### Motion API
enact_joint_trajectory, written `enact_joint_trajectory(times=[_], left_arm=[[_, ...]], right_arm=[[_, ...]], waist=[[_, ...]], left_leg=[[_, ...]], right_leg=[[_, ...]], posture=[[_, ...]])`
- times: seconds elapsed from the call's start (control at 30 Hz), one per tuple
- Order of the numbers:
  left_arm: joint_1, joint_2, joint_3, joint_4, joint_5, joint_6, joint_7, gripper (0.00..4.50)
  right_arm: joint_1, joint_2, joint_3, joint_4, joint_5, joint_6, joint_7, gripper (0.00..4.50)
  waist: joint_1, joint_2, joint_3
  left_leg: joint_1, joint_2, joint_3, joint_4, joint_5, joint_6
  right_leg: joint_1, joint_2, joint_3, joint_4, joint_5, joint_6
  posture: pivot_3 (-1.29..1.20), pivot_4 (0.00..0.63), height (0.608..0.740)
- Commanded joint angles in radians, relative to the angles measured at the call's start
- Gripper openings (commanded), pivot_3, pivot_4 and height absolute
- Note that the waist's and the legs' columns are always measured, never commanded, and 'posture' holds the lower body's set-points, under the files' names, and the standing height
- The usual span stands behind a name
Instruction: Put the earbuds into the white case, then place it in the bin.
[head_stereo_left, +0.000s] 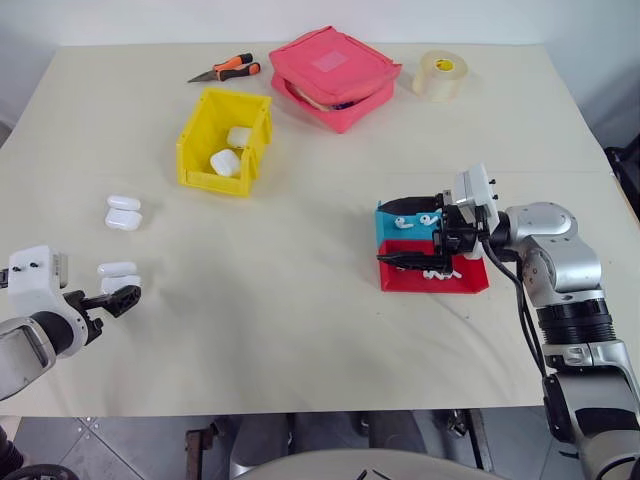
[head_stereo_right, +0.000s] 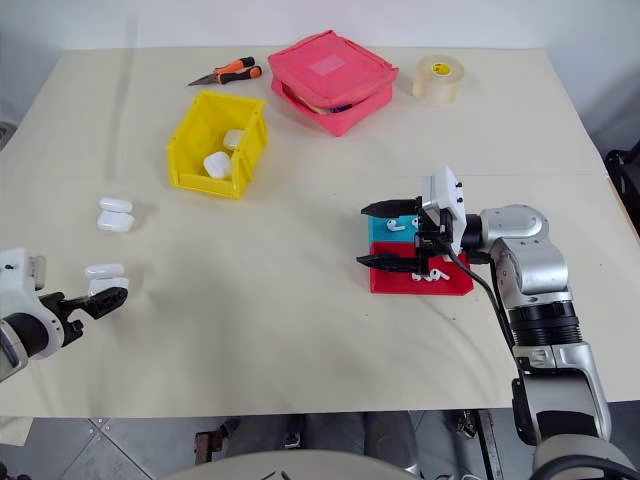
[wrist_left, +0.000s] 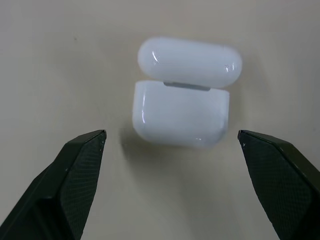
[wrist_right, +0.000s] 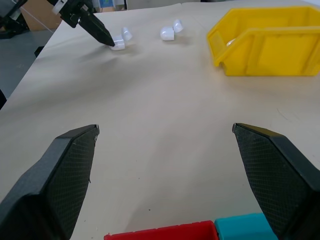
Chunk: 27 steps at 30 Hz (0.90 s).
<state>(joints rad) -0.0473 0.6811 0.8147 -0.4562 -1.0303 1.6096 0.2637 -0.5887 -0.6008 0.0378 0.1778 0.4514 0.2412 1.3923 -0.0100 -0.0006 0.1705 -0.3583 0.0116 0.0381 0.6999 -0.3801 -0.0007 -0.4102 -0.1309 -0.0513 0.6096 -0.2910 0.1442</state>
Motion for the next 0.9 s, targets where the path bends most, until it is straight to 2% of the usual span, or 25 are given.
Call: enact_joint_trajectory(times=[0.03, 0.4, 0.7, 0.8, 0.9], left_arm=[[-0.029, 0.027, -0.007, 0.031, 0.015, 0.005, 0.016, 4.50], [-0.114, 0.070, -0.102, 0.131, 0.072, 0.005, -0.014, 4.50], [-0.129, 0.087, -0.163, 0.170, 0.107, 0.005, -0.069, 4.50], [-0.135, 0.087, -0.175, 0.182, 0.113, 0.005, -0.074, 3.93], [-0.133, 0.085, -0.185, 0.176, 0.102, 0.005, -0.082, 3.01]], right_arm=[[0.003, -0.012, -0.018, -0.037, 0.013, -0.001, 0.000, 4.48], [0.009, -0.016, -0.019, -0.046, 0.012, 0.006, -0.005, 4.48], [0.024, -0.024, -0.025, -0.063, 0.015, 0.009, -0.012, 4.48], [0.024, -0.026, -0.026, -0.064, 0.015, 0.009, -0.015, 4.50], [0.022, -0.026, -0.027, -0.061, 0.013, 0.006, -0.017, 4.50]], waist=[[-0.001, 0.000, 0.000], [-0.002, 0.000, 0.000], [0.006, 0.001, 0.000], [0.007, 0.001, 0.000], [0.009, 0.001, 0.000]], left_leg=[[0.000, 0.000, 0.000, 0.000, 0.000, 0.000], [0.000, 0.000, 0.000, 0.000, 0.000, -0.001], [0.002, 0.000, 0.001, 0.000, 0.001, -0.002], [0.002, 0.000, 0.001, 0.000, 0.001, -0.002], [0.002, 0.000, 0.001, 0.000, 0.001, -0.002]], right_leg=[[0.000, 0.000, 0.000, 0.000, 0.000, 0.000], [0.000, 0.000, 0.000, 0.000, 0.000, 0.000], [0.000, 0.000, 0.000, 0.001, 0.000, 0.000], [0.001, -0.001, 0.000, 0.001, 0.000, 0.000], [0.001, -0.001, 0.000, 0.001, 0.000, 0.000]], posture=[[0.00, 0.150, 0.740], [0.00, 0.150, 0.740], [0.00, 0.150, 0.740], [0.00, 0.150, 0.740], [0.00, 0.150, 0.740]])
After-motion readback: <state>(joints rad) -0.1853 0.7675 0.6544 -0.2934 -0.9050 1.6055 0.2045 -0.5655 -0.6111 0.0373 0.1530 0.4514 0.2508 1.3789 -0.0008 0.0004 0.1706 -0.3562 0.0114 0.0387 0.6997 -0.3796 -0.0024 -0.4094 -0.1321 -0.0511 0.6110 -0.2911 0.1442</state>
